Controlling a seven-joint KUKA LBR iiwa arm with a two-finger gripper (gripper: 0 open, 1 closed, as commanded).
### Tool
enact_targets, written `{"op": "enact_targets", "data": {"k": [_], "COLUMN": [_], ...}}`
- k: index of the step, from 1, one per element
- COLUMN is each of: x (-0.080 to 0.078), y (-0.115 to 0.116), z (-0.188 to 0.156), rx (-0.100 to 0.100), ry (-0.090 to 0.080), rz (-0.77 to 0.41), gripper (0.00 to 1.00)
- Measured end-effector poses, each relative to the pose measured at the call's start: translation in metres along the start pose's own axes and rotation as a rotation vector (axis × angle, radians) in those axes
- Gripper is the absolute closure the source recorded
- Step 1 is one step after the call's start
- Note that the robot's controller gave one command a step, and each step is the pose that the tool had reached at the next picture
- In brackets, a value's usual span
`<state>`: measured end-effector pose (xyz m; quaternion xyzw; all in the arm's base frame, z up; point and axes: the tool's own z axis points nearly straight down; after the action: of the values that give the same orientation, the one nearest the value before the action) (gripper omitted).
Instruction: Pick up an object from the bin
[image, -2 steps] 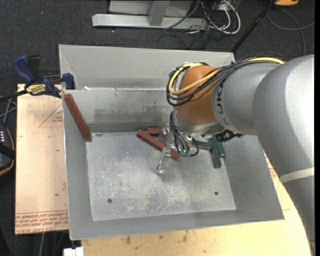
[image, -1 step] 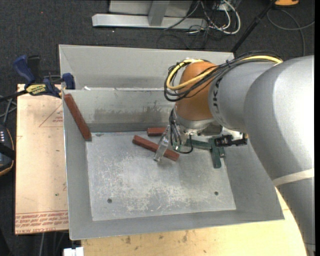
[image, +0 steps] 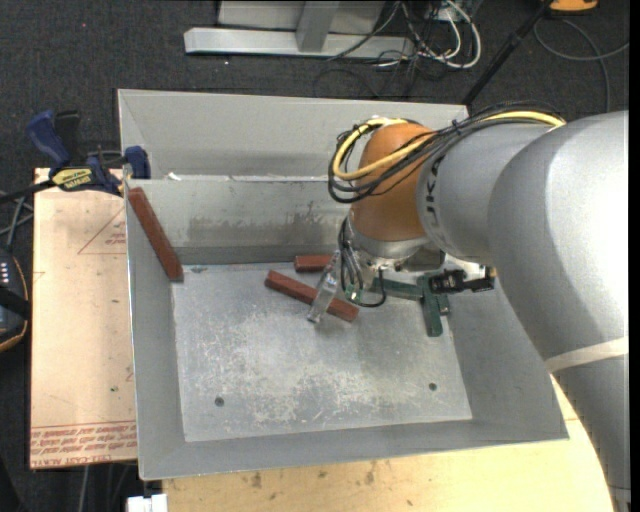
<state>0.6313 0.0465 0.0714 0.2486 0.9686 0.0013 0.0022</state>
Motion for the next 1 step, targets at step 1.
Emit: {"op": "enact_targets", "data": {"k": [1], "x": [0.001], "y": [-0.0007], "z": [-0.0029], "rx": [0.002], "ry": [0.004], "rz": [0.0], "gripper": [1.0]}}
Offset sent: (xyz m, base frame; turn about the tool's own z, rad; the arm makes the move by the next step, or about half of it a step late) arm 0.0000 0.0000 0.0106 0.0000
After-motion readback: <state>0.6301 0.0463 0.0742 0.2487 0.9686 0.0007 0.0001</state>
